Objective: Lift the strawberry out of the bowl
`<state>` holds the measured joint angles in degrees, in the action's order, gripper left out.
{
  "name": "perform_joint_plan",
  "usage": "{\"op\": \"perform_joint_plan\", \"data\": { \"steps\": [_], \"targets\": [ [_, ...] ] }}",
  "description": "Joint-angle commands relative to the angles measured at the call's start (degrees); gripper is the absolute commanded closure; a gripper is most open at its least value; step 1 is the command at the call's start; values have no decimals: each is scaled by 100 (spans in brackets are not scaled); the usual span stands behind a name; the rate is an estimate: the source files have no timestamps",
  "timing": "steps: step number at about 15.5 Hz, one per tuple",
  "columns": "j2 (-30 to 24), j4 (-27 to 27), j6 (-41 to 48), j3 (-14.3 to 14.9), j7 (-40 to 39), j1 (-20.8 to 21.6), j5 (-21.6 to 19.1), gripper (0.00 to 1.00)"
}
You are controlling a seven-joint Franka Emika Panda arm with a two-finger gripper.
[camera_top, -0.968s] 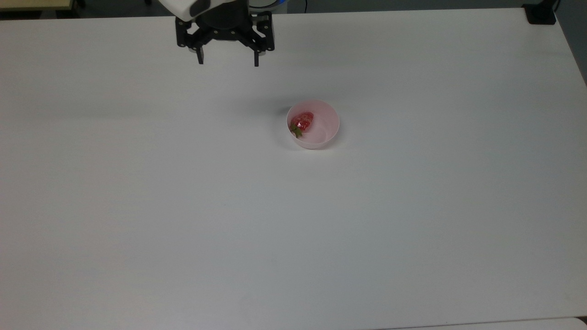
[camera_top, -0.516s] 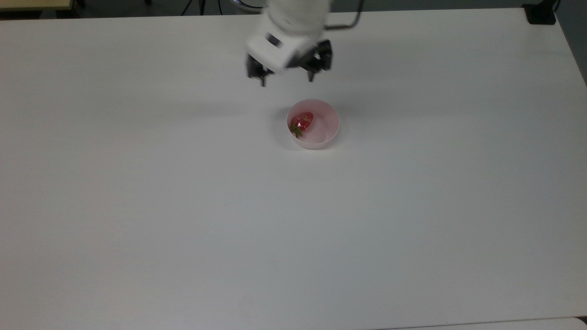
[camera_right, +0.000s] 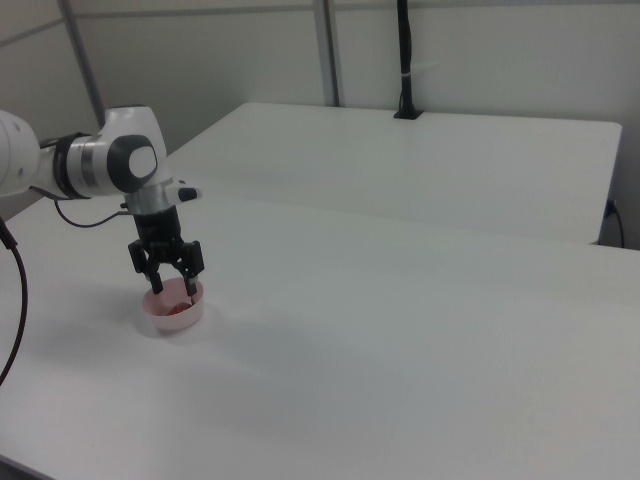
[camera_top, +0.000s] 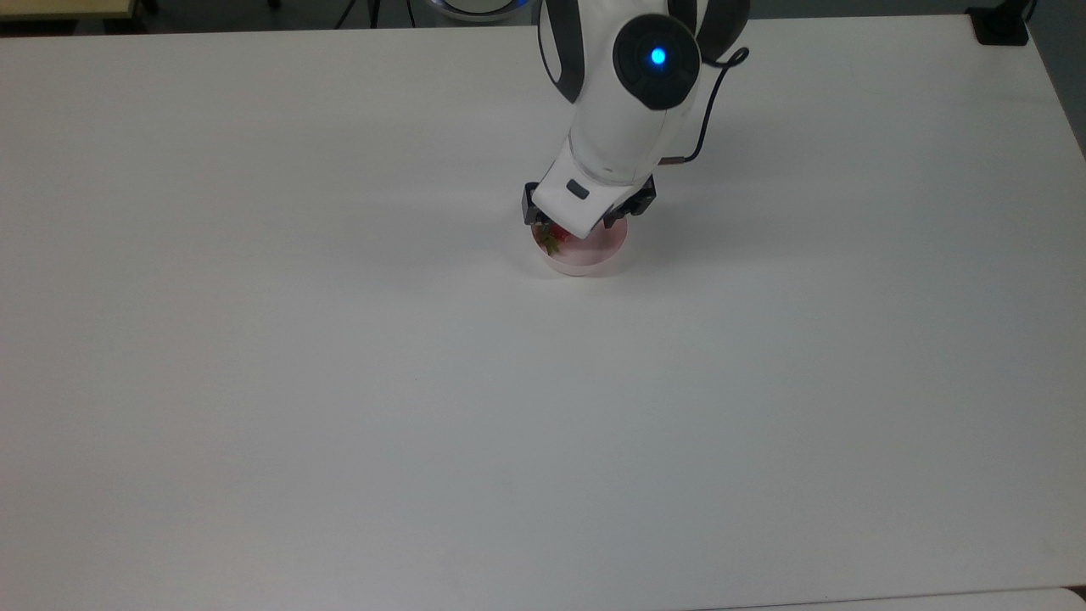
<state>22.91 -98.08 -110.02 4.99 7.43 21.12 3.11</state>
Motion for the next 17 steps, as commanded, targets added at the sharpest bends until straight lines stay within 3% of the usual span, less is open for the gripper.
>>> {"op": "perform_joint_plan", "data": {
  "steps": [1,10,12,15,17],
  "targets": [
    [-15,-273,-343,28,109,85,-74,22],
    [293,-388,-687,19,162,86,-3,23],
    [319,-379,-696,19,153,86,-3,50],
    [284,-344,-687,19,144,86,-12,69],
    [231,-326,-669,19,118,86,-38,75]
  ]
}}
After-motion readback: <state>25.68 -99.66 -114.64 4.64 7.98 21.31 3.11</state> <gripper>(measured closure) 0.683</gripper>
